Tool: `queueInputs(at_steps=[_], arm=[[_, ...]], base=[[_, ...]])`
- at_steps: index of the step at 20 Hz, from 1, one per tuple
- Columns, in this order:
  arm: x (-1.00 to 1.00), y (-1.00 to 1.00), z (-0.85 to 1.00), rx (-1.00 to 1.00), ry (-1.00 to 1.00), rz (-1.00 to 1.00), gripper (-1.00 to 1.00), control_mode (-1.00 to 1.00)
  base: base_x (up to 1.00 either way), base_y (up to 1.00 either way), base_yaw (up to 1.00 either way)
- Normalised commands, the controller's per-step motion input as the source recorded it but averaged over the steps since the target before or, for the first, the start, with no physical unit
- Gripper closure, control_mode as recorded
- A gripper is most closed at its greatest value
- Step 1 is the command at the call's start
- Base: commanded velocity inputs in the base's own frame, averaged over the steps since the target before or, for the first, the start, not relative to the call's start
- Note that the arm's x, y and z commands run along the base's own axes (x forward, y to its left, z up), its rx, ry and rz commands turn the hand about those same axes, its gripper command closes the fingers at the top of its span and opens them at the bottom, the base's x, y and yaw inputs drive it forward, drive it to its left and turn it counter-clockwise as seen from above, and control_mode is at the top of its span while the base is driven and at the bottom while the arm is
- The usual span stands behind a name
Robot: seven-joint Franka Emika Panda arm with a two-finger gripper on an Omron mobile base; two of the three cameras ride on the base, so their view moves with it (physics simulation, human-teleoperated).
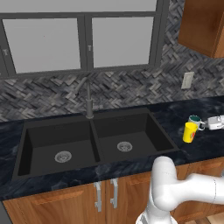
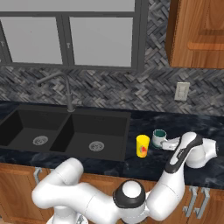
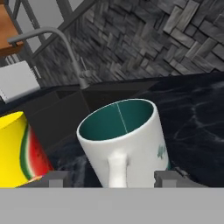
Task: Place the mug in the left basin and the cup in the right basin of the sink.
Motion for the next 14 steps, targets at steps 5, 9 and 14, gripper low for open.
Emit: queueInputs(at_steps=[5,9,14], arm=[[-0.04,-0.07,0.05,0.00,0.02,-0.03,1.00,-1.00],[0.00,-0.03,0.08,0.00,0.00,-0.06,1.00,-1.00],[-0.01,-0.02,0.17,0.00,0.00,-0.06,1.00,-1.00]], base=[[0.00,0.00,0.00],[0.00,0.00,0.00],[0.00,0.00,0.00]])
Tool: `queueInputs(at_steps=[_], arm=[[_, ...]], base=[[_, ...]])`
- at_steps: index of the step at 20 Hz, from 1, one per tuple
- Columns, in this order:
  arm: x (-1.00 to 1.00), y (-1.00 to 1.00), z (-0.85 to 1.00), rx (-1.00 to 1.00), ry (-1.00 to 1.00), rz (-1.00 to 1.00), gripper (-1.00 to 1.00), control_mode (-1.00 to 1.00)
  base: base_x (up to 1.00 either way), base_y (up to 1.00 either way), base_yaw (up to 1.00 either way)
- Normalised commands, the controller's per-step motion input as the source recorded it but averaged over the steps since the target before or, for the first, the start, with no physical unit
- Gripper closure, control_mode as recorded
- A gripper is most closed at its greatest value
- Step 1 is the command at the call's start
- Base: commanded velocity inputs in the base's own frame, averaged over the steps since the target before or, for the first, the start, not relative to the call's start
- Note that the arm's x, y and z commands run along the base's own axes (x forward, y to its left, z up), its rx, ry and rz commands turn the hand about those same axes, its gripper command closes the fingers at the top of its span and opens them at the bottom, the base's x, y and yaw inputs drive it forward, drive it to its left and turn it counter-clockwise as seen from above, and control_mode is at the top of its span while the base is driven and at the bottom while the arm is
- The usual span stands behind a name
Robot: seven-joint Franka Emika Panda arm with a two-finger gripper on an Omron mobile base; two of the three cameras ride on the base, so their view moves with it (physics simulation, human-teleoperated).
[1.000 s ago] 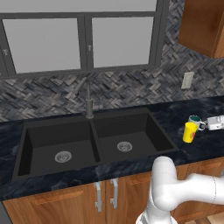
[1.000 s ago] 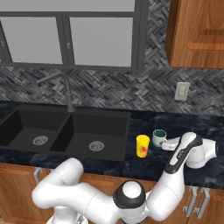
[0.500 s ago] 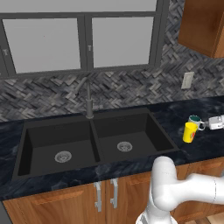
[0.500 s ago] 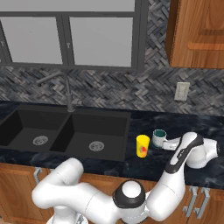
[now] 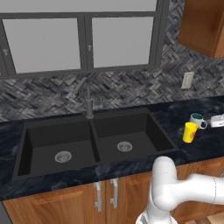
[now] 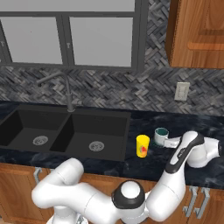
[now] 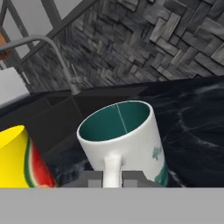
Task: Place the mug in the left basin and the cup in the right basin of the sink.
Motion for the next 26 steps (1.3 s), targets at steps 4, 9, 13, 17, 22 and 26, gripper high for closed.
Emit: queueInputs(at_steps=[4,9,13,17,22,26], arm=[[0.00,-0.05,0.26,0.00,0.00,-0.06,1.00,-1.00],[-0.09,-0.03,0.37,0.00,0.00,-0.06,1.00,-1.00],[-0.28,-0.02,0.38,-0.04,0.04,-0.06,1.00,-1.00],[-0.32,-0.02,0.36,-0.05,0.10,-0.07,1.00,-1.00],[-0.27,0.05,0.39,-0.07,0.09,-0.03,1.00,-1.00],[-0.26,0.08,0.41,-0.03,0.10,-0.05,1.00,-1.00]], base=[[0.00,0.00,0.00],[0.00,0.00,0.00],[0.00,0.00,0.00],[0.00,0.00,0.00],[0.00,0.00,0.00],[0.00,0.00,0.00]])
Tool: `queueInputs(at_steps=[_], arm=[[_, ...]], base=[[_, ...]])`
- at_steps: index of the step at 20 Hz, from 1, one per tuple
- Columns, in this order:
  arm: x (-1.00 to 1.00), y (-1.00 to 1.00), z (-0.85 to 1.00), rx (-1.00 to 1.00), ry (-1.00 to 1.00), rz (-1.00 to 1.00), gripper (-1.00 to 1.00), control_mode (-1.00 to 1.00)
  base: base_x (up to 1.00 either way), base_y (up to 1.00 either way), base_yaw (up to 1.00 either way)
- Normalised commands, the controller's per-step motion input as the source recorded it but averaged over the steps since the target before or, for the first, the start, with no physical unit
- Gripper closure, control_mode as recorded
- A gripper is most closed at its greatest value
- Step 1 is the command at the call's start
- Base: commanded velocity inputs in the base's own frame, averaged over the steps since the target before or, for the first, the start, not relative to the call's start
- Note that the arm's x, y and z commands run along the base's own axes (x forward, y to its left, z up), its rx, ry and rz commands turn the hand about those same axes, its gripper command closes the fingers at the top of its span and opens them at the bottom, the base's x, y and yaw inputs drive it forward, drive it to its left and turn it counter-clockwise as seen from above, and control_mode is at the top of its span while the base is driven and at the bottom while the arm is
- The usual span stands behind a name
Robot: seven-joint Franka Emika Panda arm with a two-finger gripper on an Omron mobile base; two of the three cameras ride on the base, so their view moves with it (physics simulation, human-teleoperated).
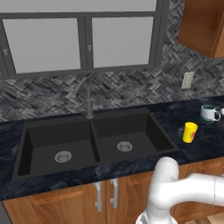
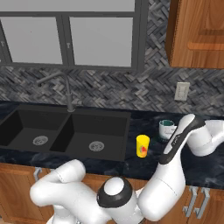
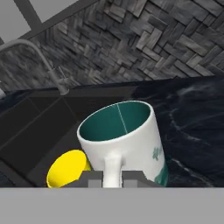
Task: Place the mug in the left basin and the cup in the right basin of the sink.
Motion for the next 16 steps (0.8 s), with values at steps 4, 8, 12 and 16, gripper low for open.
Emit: queueInputs(at_steps=[4,8,12,16], arm=[[-0.26,0.14,0.39,0.00,0.02,-0.05,1.00,-1.00],[-0.23,0.22,0.36,-0.02,0.00,-0.06,1.00,-1.00],[-0.19,0.29,0.30,-0.06,0.00,-0.08,1.00,-1.00],[-0.17,0.30,0.31,-0.09,-0.01,-0.10,1.00,-1.00]], base=[[0.00,0.00,0.00],[0.00,0.00,0.00],[0.00,0.00,0.00],[0.00,0.00,0.00]])
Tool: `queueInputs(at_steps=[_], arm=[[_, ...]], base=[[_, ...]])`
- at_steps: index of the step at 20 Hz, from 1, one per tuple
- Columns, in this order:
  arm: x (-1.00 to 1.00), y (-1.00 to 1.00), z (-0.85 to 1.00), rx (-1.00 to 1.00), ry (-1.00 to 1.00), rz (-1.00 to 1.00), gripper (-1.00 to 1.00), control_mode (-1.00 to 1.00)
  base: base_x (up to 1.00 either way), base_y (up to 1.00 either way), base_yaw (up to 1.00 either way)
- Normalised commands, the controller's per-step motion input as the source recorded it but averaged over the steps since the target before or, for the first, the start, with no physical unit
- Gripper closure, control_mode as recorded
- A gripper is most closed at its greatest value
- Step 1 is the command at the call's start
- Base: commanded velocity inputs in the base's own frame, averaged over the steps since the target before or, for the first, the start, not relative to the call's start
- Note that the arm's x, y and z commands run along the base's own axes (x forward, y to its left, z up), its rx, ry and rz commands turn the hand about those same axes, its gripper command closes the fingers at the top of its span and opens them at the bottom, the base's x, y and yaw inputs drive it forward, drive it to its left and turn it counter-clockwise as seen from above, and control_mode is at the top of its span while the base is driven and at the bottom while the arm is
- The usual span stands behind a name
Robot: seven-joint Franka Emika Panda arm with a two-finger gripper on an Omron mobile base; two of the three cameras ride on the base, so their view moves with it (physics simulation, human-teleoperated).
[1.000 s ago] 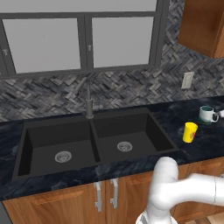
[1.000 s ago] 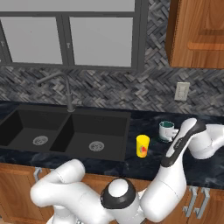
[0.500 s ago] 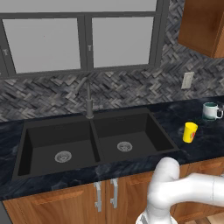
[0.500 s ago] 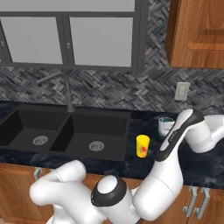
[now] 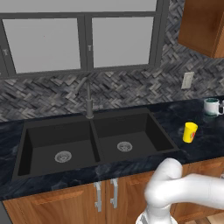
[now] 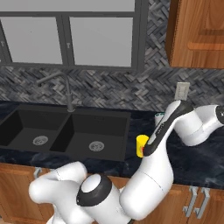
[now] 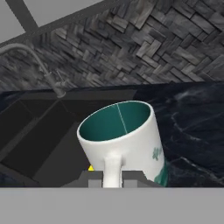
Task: Place the mug in the left basin and the cup in the right basin of the sink.
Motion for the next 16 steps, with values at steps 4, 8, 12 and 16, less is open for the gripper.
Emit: queueInputs(at_steps=[4,8,12,16], arm=[[-0.28,0.30,0.25,-0.05,-0.02,-0.11,1.00,-1.00],[-0.24,0.30,0.31,-0.01,-0.01,-0.11,1.00,-1.00],[-0.23,0.32,0.34,0.00,0.00,-0.10,1.00,-1.00],[-0.24,0.37,0.30,0.00,0.00,-0.01,1.00,-1.00]], base=[[0.00,0.00,0.00],[0.00,0.00,0.00],[0.00,0.00,0.00],[0.00,0.00,0.00]])
